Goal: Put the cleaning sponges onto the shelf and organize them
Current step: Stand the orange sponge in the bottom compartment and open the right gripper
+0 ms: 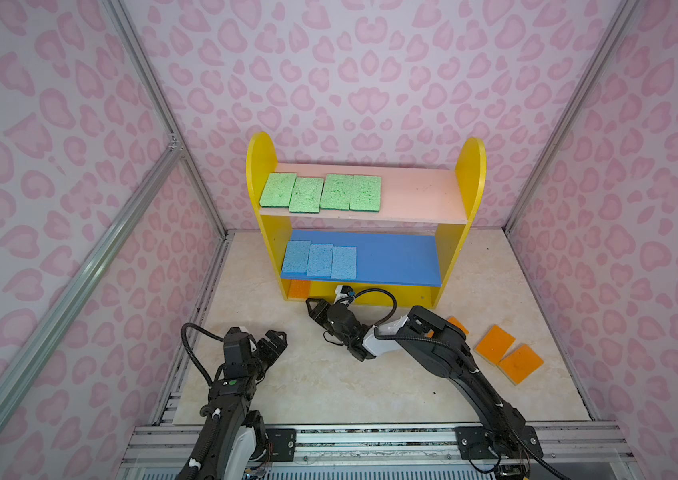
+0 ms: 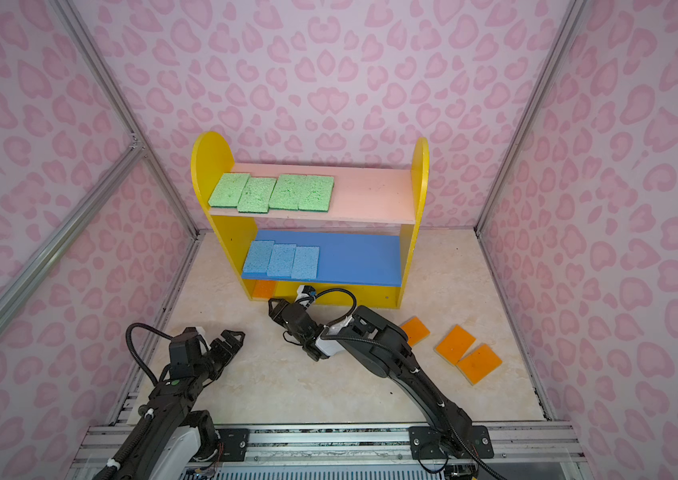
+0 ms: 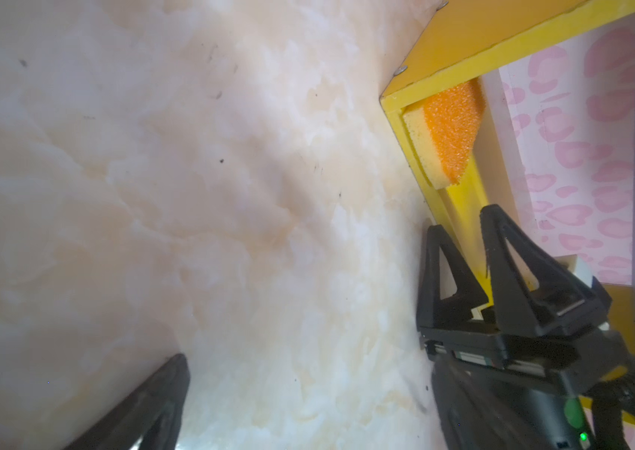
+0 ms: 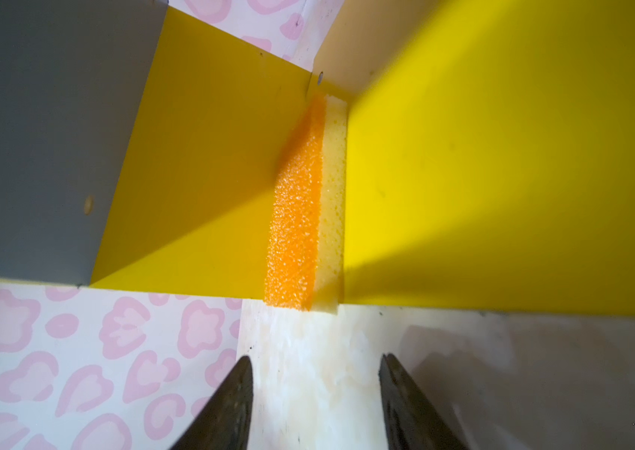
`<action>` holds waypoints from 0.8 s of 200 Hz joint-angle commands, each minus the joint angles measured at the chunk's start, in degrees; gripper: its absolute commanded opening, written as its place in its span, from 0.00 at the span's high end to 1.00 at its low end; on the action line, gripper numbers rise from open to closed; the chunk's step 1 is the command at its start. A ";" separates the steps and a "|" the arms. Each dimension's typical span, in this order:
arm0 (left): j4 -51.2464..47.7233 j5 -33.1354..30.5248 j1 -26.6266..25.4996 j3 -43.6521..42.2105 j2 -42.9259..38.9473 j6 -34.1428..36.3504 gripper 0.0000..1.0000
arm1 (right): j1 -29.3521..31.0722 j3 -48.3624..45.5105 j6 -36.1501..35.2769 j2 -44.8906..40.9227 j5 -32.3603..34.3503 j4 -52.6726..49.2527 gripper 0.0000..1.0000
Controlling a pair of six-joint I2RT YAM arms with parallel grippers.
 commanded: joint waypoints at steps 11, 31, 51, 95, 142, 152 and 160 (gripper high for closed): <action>-1.24 1.33 -0.40 0.41 -2.15 1.69 0.02 | 0.79 -4.80 -2.80 -3.00 -0.77 0.63 0.47; -2.69 0.14 -1.73 0.55 -3.81 1.09 0.02 | 1.38 -7.85 -3.22 -4.46 -1.06 1.77 0.48; -4.09 -2.43 -5.06 1.10 -5.43 -0.01 0.02 | 1.86 -10.10 -4.30 -7.04 -1.29 2.21 0.48; -7.36 -10.98 -15.73 2.91 -8.51 -3.55 0.02 | 2.61 -17.33 -6.77 -12.91 -1.22 4.05 0.49; -8.58 -16.26 -23.60 4.30 -9.37 -6.97 0.00 | 3.21 -27.80 -8.92 -21.32 -1.58 6.46 0.50; -8.61 -18.04 -25.94 4.65 -8.96 -7.69 0.01 | 3.31 -30.35 -8.94 -22.99 -1.99 7.62 0.50; -8.59 -19.47 -27.81 5.06 -8.44 -8.32 0.01 | 3.30 -32.36 -8.99 -24.37 -2.17 8.26 0.50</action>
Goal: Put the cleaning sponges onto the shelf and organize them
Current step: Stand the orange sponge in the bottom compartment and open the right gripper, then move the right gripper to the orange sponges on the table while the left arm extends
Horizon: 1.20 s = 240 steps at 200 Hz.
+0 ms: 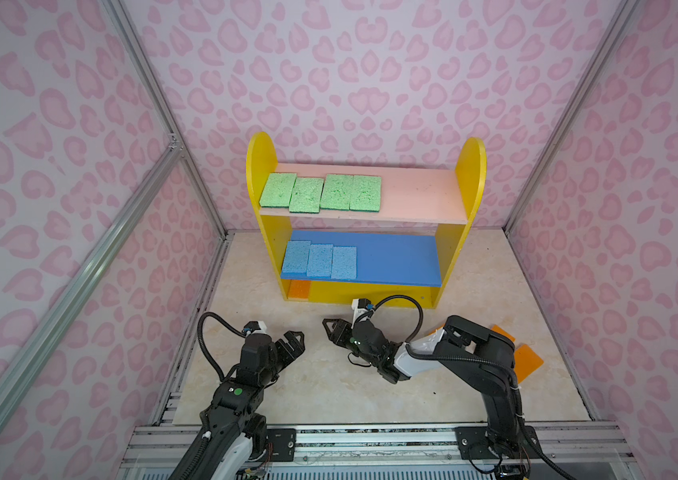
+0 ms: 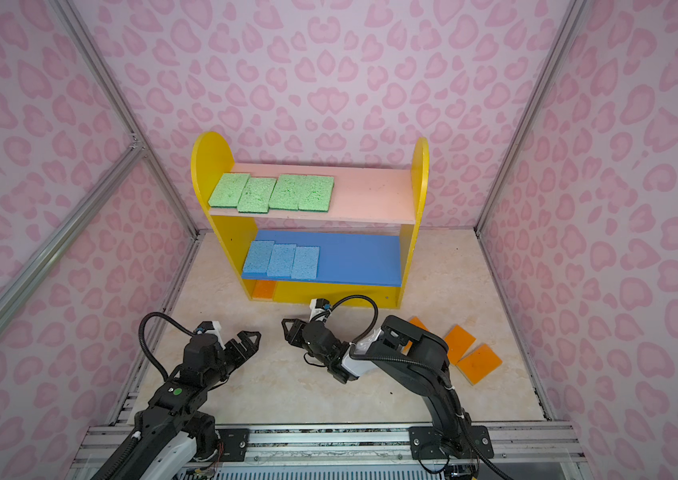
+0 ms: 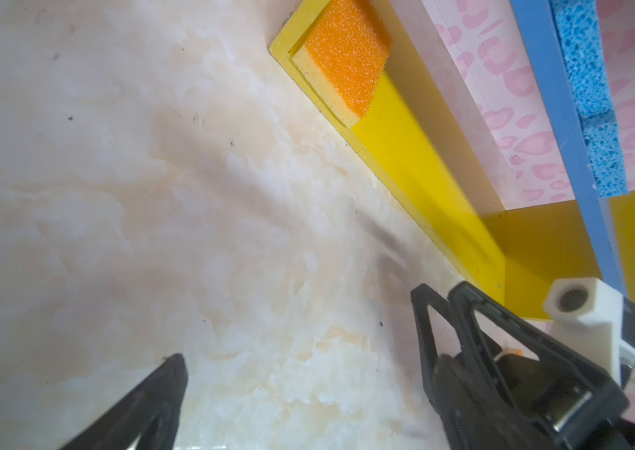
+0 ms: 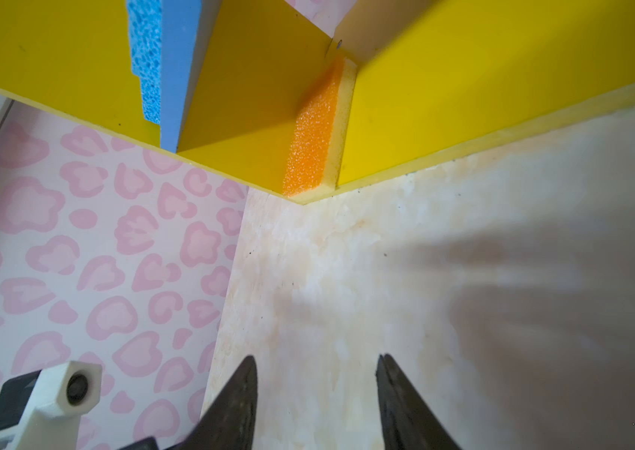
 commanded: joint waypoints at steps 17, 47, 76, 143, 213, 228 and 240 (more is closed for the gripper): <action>-0.34 -8.77 -8.33 2.46 2.58 -4.13 0.01 | 0.28 -8.81 -1.49 -6.49 -0.11 4.91 0.51; 0.93 -15.32 -17.17 4.86 7.57 -6.52 0.01 | 0.05 -15.70 -2.52 -13.44 0.10 4.71 0.53; 1.67 -20.01 -24.12 9.05 14.26 -7.03 0.01 | -1.48 -21.78 -2.54 -20.74 -1.27 2.32 0.55; 5.83 -23.20 -34.61 17.95 30.92 -7.96 0.01 | -9.62 -31.25 -7.10 -48.37 -2.46 -26.40 0.54; 11.40 -18.68 -37.78 28.63 46.97 -5.26 0.01 | -28.10 -36.34 -7.71 -93.04 -3.35 -65.72 0.57; 12.57 -17.43 -37.78 30.29 49.40 -4.84 0.01 | -34.81 -36.83 -7.65 -98.86 -8.11 -72.48 0.59; 12.97 -16.77 -37.79 31.55 51.08 -4.43 0.01 | -40.07 -37.90 -7.36 -100.64 -12.93 -75.30 0.60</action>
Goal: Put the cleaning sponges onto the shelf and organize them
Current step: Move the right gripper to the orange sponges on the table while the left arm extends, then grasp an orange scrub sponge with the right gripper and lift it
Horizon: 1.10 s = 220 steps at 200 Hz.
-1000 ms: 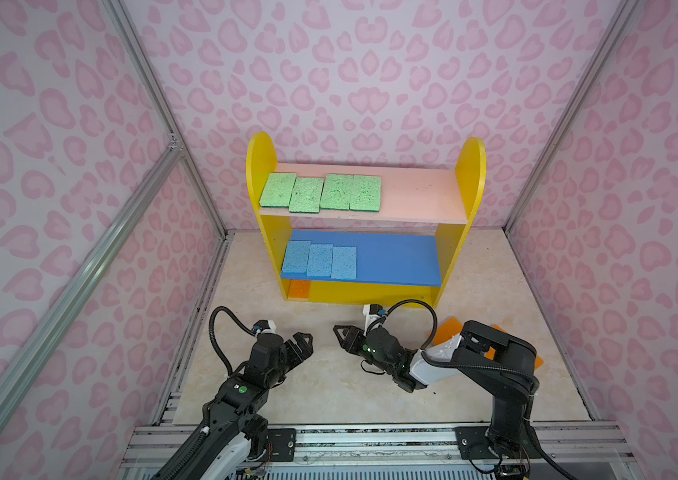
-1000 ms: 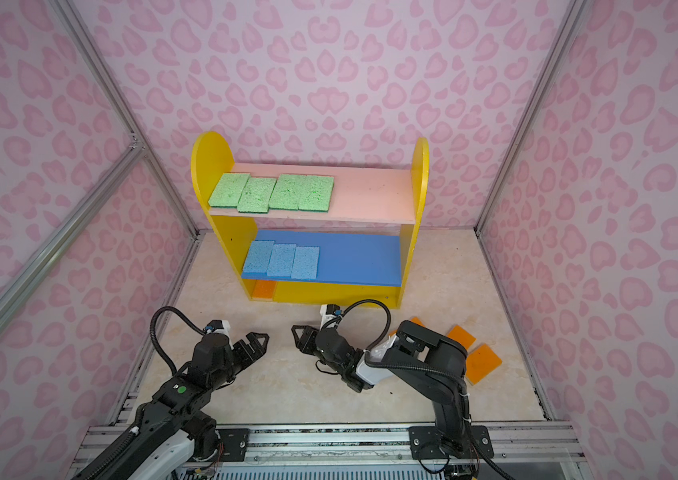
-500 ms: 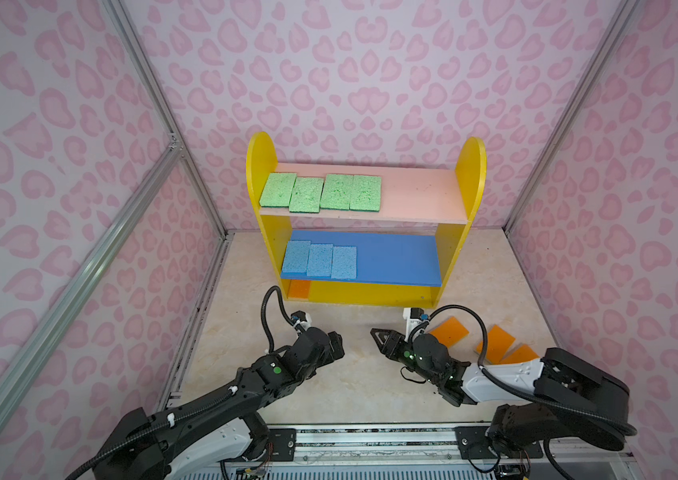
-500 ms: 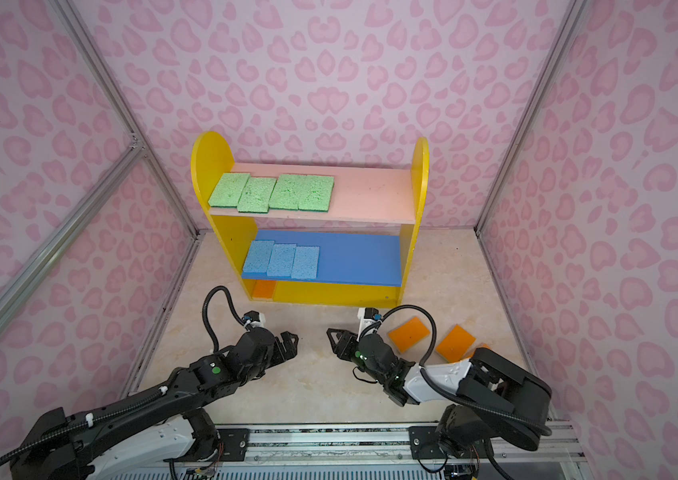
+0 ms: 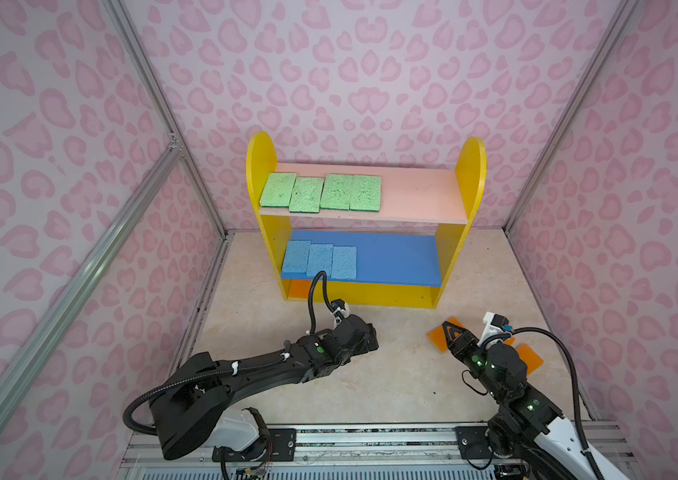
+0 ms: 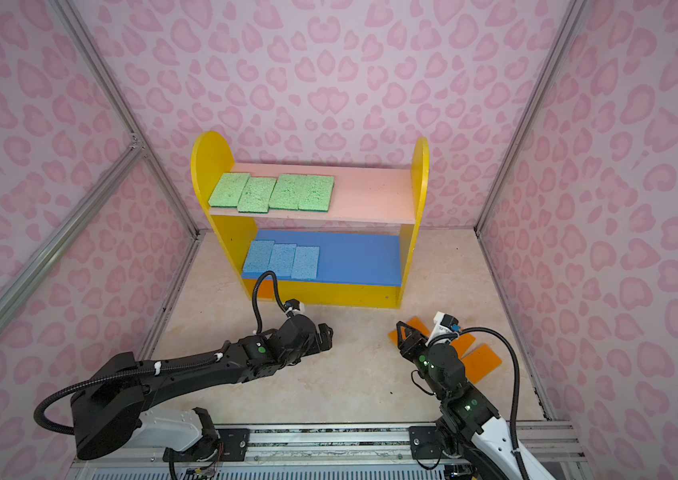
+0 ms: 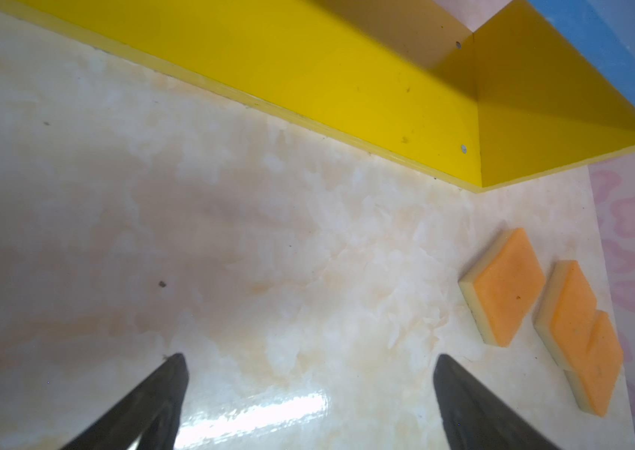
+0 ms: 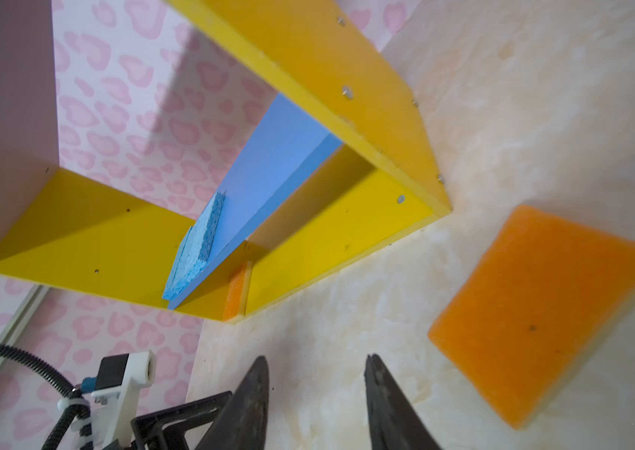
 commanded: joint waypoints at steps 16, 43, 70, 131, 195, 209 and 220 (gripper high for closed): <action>3.09 2.56 0.05 3.65 4.32 1.55 0.01 | -12.54 -3.52 -0.25 -3.06 -15.24 -16.00 0.61; 3.09 2.96 0.03 4.38 5.17 2.19 0.01 | -15.43 -4.31 -2.04 -0.33 -15.65 -15.64 0.61; 3.41 2.83 0.11 3.64 4.86 2.31 0.00 | -15.57 -4.71 -2.28 7.75 -16.66 -8.60 0.61; 5.87 4.45 2.20 0.20 3.35 1.93 0.00 | -15.71 -2.08 -3.28 25.49 -17.17 3.94 0.60; 7.32 5.73 4.41 -2.94 1.62 1.93 0.00 | -15.78 -1.15 -2.97 34.77 -17.77 10.71 0.59; 7.58 5.69 4.75 -3.75 0.98 1.84 0.00 | -15.78 -0.68 -3.02 36.45 -17.86 11.42 0.60; 7.62 5.71 5.01 -4.38 0.41 1.84 0.00 | -15.79 -0.56 -3.11 37.16 -17.77 12.02 0.62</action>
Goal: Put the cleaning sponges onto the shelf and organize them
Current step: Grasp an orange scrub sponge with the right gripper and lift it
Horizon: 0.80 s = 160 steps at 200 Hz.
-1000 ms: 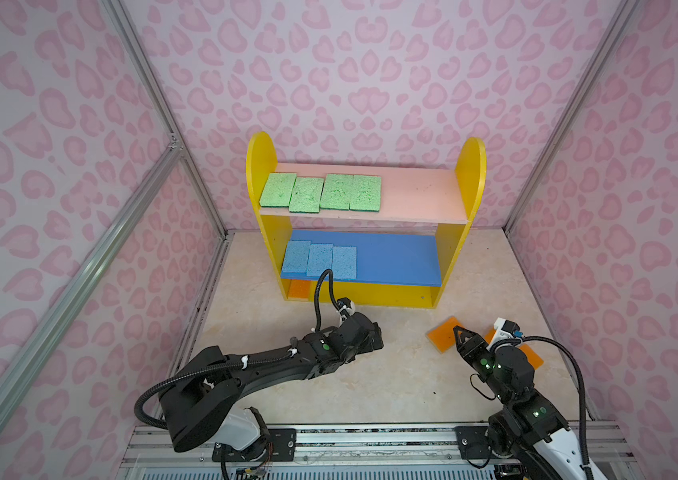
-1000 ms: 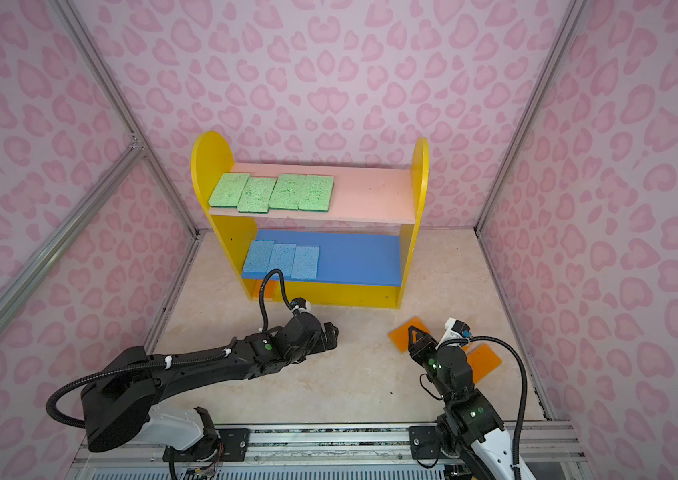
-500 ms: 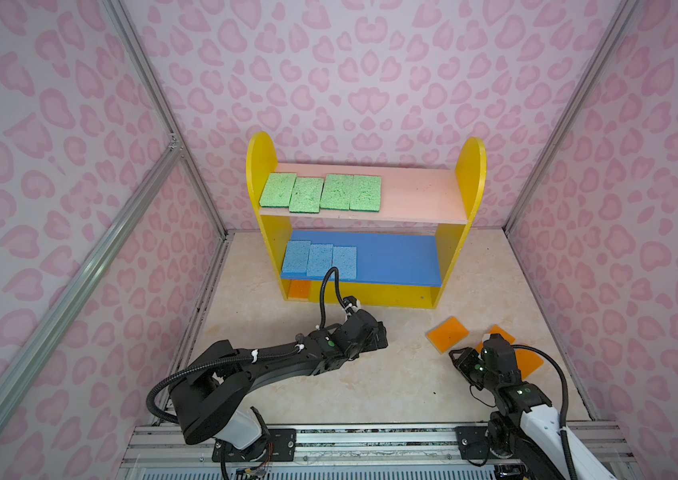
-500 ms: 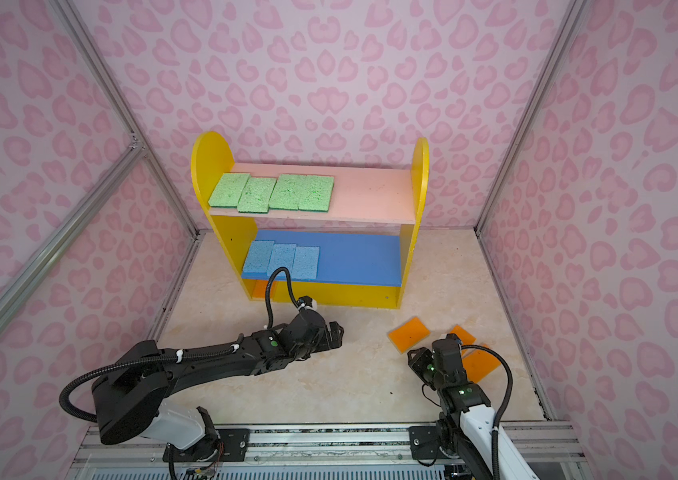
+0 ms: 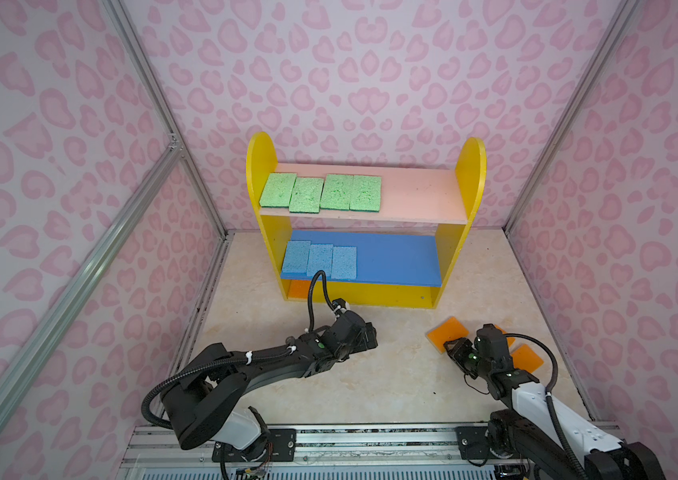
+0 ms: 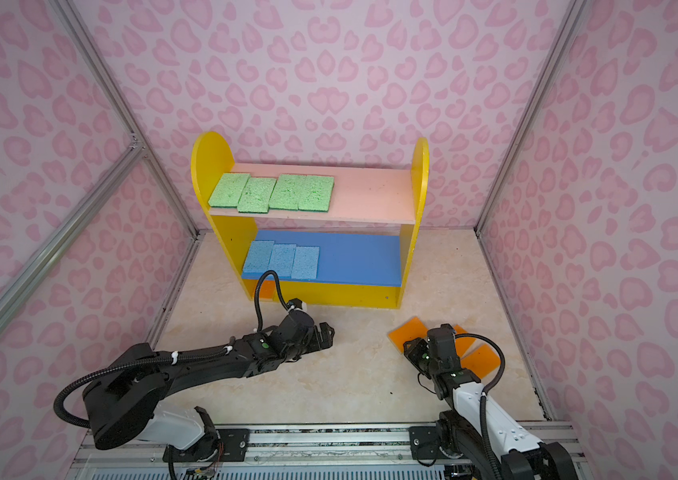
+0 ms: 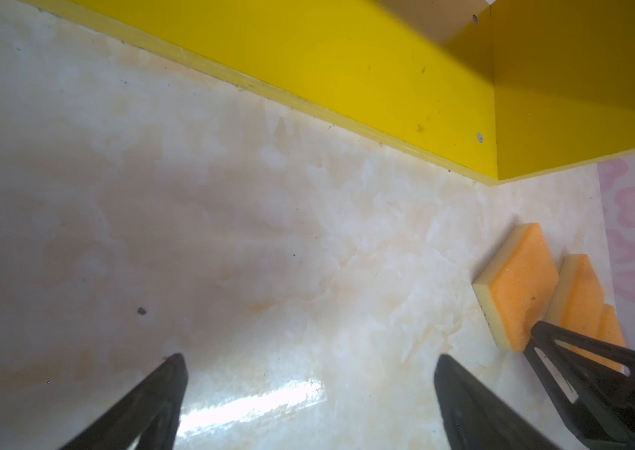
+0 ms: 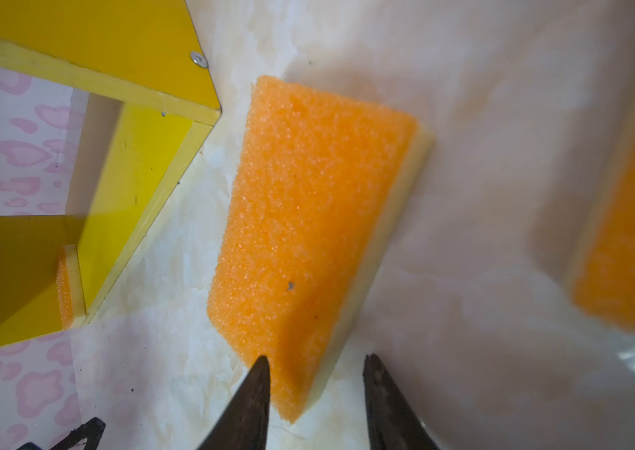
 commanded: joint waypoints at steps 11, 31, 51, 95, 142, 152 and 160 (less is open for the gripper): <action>2.19 0.06 0.63 -1.59 -2.12 -0.22 0.00 | 0.00 0.21 -0.45 2.16 -0.11 4.44 0.64; 2.22 -0.24 0.89 -2.95 -3.53 -0.35 0.00 | -0.06 0.65 -0.76 4.71 -0.89 5.85 0.66; 2.15 -0.64 1.17 -4.23 -4.93 -0.54 0.00 | 0.00 1.08 -0.88 8.06 -2.19 7.72 0.73; 1.91 -1.51 1.91 -7.14 -8.21 -0.84 0.01 | 0.06 2.77 -2.86 12.61 -5.90 9.23 0.86; 1.71 -1.43 2.97 -8.82 -10.39 -0.33 0.01 | 0.18 3.14 -4.42 9.84 -6.88 6.44 0.93; 1.56 -1.43 3.15 -9.04 -10.61 -0.35 0.01 | 0.26 3.23 -4.98 8.39 -6.75 5.09 0.93; 1.65 -1.41 3.36 -9.22 -10.85 -0.35 0.01 | 0.34 3.45 -5.39 7.28 -6.67 3.90 0.94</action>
